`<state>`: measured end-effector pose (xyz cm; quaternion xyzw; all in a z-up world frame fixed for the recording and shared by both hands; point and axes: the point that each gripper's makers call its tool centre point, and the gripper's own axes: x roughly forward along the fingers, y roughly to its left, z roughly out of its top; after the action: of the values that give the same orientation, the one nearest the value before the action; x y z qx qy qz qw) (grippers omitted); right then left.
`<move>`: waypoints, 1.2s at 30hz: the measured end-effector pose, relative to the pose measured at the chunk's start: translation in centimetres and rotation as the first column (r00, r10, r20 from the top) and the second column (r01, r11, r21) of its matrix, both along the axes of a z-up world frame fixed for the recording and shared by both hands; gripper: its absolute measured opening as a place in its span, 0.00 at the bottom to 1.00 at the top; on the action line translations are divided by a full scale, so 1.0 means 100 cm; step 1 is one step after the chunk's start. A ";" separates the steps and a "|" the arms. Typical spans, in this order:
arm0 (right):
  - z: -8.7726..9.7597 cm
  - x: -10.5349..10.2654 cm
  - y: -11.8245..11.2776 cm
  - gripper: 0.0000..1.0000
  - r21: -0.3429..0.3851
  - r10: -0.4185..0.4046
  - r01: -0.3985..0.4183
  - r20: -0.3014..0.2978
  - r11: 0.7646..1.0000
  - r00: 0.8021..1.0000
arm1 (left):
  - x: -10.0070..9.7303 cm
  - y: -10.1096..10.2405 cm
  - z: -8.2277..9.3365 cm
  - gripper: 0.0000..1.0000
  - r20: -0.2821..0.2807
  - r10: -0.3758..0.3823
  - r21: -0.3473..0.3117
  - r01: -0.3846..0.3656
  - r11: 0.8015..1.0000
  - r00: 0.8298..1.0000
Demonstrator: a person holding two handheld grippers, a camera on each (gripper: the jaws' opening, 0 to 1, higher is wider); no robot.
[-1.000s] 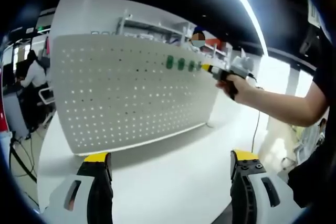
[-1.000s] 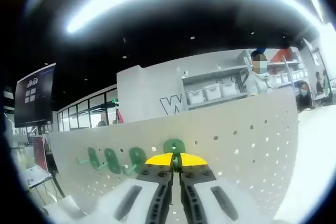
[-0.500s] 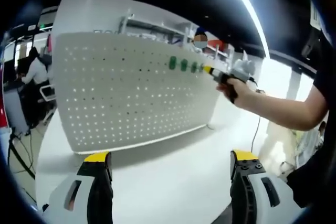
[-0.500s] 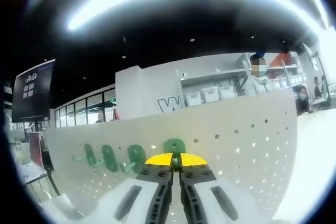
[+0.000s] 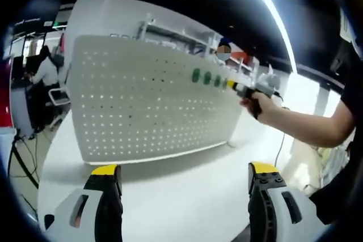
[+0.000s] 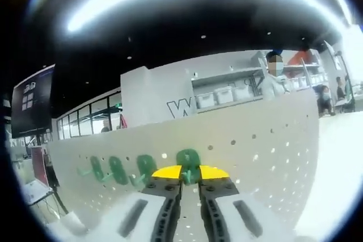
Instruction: Insert the hook assembly into the mounting plate slot until the hook locks in place.
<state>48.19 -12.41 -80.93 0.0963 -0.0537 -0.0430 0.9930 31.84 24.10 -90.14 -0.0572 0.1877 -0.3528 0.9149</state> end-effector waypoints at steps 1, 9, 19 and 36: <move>0.003 -0.002 0.000 0.13 -0.002 0.002 -0.002 0.004 1.000 1.000 | 0.000 0.001 0.001 0.93 0.014 0.002 0.013 -0.002 1.000 1.000; 0.032 -0.021 0.009 0.27 -0.006 0.033 -0.033 0.066 0.999 0.997 | -0.003 0.007 0.002 0.95 0.014 0.018 -0.002 -0.018 1.000 1.000; -0.005 -0.064 0.036 0.57 -0.082 0.126 -0.135 -0.111 0.987 0.986 | -0.004 0.013 0.007 0.97 0.023 0.027 -0.009 -0.026 1.000 0.999; -0.070 -0.130 0.052 0.95 -0.056 0.178 -0.207 -0.324 0.977 0.929 | -0.014 0.007 0.014 1.00 0.043 0.006 -0.003 -0.005 1.000 0.999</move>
<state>35.20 -7.16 -87.98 0.0485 0.1143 0.0420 0.9914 30.47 24.79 -88.70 -0.0514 0.1674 -0.3517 0.9196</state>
